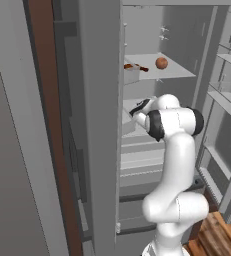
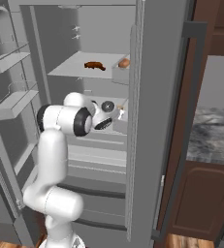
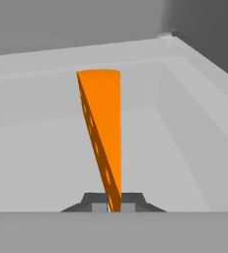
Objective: Take the cheese, chicken drumstick, and onion from the fridge and place them on the plate on the dining counter to create an appetizer plate.
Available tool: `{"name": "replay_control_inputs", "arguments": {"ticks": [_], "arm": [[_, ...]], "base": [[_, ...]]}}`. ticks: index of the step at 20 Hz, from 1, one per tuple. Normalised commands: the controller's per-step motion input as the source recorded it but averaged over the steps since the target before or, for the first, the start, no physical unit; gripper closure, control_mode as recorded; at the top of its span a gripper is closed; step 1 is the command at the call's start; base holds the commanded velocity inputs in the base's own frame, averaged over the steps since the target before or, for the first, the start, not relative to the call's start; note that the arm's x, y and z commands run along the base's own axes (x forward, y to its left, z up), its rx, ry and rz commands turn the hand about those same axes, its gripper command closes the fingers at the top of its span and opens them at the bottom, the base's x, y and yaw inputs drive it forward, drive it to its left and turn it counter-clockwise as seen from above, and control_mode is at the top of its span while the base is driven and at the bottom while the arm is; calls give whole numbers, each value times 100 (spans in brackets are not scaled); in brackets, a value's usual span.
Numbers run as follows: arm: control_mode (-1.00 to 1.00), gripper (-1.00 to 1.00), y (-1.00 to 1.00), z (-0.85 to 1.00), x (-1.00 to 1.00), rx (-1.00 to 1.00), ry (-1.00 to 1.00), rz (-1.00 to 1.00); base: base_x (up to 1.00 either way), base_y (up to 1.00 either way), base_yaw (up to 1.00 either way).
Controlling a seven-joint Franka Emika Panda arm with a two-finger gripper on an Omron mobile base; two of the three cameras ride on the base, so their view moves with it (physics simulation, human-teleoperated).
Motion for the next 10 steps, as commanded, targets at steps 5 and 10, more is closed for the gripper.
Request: {"name": "replay_control_inputs", "arguments": {"ticks": [5,10], "arm": [[-100,100,15,21,-98,-3,-14,0],[-100,100,-9,75,-100,0,-12,0]], "base": [[0,0,0],[0,0,0]]}}
